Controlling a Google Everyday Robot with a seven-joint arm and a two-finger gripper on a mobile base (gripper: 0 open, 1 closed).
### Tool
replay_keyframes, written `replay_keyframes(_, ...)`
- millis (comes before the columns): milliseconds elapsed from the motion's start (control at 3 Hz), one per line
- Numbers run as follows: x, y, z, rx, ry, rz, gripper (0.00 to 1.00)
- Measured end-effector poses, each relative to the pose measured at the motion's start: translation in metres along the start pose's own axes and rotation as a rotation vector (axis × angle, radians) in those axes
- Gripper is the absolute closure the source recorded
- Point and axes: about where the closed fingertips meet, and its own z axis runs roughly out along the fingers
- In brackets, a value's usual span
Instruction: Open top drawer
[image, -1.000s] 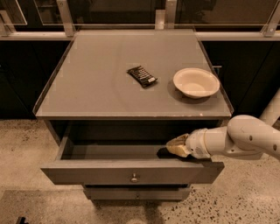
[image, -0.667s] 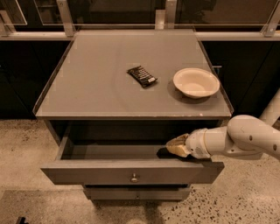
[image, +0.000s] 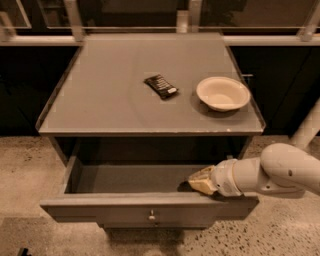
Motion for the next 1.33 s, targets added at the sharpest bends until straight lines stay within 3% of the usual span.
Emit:
replay_keyframes(333,0.005,0.027,-0.015,0.049,0.021,0.008,1.0)
replay_keyframes(667,0.008,0.064,-0.036,0.132,0.055,0.01,1.0)
replay_keyframes(1000,-0.014,0.077,-0.064,0.263,0.041,-0.053,0.81)
replay_keyframes(1333,-0.02,0.078,-0.069,0.284,0.039,-0.069,0.58)
